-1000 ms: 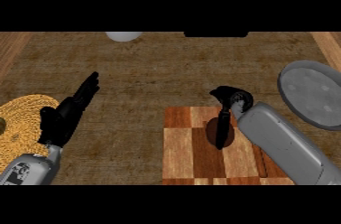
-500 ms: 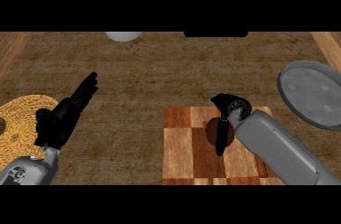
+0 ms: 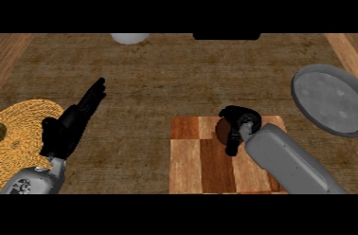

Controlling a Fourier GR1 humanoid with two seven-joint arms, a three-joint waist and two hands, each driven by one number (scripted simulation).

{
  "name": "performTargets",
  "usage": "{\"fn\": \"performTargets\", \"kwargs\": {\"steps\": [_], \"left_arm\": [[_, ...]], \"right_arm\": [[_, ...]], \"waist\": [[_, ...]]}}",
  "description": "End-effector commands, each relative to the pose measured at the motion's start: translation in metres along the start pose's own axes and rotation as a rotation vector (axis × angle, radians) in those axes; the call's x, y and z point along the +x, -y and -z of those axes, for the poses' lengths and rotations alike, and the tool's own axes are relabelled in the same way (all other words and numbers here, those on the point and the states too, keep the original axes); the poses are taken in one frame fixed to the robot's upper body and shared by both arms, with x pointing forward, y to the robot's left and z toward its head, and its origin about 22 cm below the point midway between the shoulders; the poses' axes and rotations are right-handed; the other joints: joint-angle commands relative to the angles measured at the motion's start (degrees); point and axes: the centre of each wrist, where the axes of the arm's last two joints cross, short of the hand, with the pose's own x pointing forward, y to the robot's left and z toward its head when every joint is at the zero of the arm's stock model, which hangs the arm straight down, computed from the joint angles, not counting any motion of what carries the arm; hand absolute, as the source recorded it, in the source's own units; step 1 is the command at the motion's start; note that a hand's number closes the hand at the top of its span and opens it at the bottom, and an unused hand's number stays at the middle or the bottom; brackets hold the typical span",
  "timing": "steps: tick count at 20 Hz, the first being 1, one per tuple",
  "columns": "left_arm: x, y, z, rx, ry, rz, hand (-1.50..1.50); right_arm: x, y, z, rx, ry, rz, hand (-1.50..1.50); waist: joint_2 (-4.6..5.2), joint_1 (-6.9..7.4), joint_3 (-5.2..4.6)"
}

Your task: Pick the cupcake from the cutting board and place it in the pan

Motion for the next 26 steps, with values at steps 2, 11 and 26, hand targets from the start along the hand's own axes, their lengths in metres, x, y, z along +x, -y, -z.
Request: {"fn": "performTargets", "kwargs": {"steps": [2,11,26], "left_arm": [[0.014,0.008,0.009,0.018,0.011,0.010,0.00],[0.013,-0.001,0.015,0.009,-0.002,-0.002,0.00],[-0.010,-0.019,-0.007,0.061,-0.038,-0.016,0.00]], "right_arm": [[0.010,-0.011,0.009,0.108,-0.043,-0.076,1.50],[0.004,0.004,-0.002,0.011,-0.030,-0.059,1.50],[-0.044,-0.045,-0.147,-1.010,0.326,0.067,1.50]], "waist": [[0.49,0.05,0.26],[0.44,-0.15,0.26],[-1.01,-4.12,0.31]]}}
